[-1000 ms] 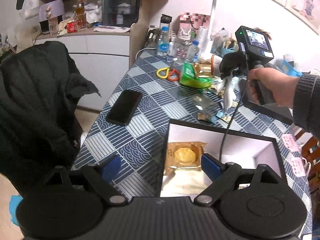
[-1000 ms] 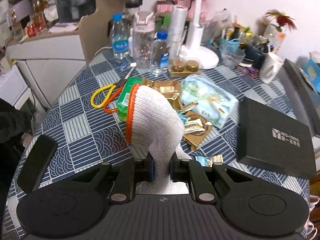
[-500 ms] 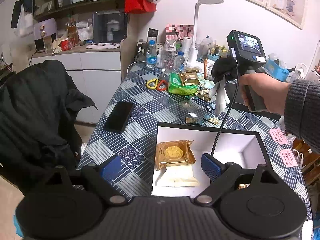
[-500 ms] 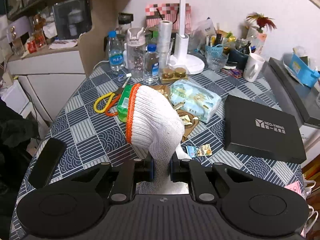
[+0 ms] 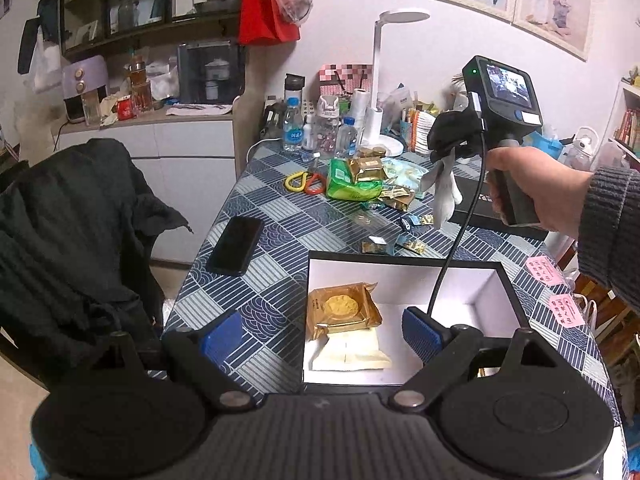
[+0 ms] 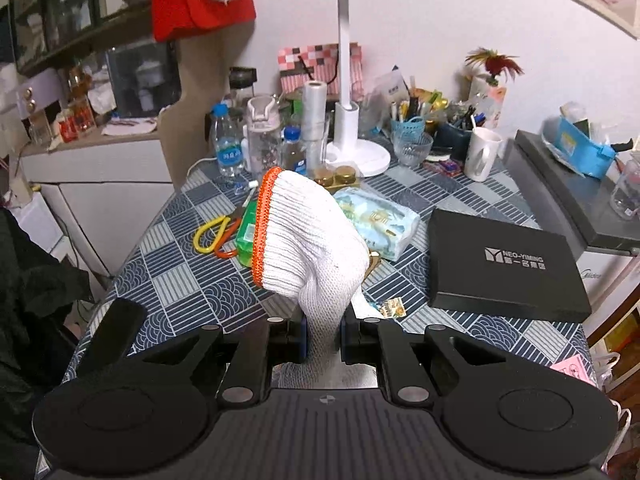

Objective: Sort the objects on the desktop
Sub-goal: 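Carry the held glove with the right gripper toward the open white box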

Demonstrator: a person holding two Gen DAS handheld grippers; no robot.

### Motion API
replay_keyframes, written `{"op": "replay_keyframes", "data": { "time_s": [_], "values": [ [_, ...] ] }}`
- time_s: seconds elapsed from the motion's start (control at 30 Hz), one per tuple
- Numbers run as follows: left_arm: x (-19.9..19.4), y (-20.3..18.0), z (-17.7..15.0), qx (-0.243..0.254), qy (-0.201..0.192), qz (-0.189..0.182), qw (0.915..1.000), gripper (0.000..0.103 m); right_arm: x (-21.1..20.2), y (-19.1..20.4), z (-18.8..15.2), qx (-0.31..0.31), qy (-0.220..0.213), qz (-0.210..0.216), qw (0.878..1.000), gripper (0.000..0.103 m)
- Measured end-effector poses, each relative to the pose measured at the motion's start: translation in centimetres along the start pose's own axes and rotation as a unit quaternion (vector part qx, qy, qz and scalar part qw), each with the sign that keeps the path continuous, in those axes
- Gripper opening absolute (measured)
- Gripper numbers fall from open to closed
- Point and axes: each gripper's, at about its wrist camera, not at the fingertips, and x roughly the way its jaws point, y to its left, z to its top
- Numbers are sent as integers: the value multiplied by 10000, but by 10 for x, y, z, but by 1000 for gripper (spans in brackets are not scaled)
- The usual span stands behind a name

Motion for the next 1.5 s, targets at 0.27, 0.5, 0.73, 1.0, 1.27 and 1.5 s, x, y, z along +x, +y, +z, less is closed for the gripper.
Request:
{"op": "replay_keyframes", "data": {
  "time_s": [0.27,0.5,0.73,1.0,1.27,1.5],
  "values": [
    [-8,-2,-2,125,-101,-100,9998,103,-30,-3,-12,-97,-296,-153,9994,14],
    [-11,-4,-6,227,-112,-199,9995,103,-53,-6,-32,82,-454,-88,9989,14],
    [-15,-3,-10,295,-136,-258,9991,103,-77,-10,-54,301,-604,11,9977,14],
    [-15,-2,-10,360,-148,-325,9987,103,-105,-8,-71,300,-755,111,9966,14],
    [-14,-2,-10,413,-165,-439,9980,103,-121,-6,-86,270,-796,159,9963,15],
    [-13,1,-10,432,-179,-463,9978,103,-129,-6,-100,381,-819,146,9958,15]
  ]
}}
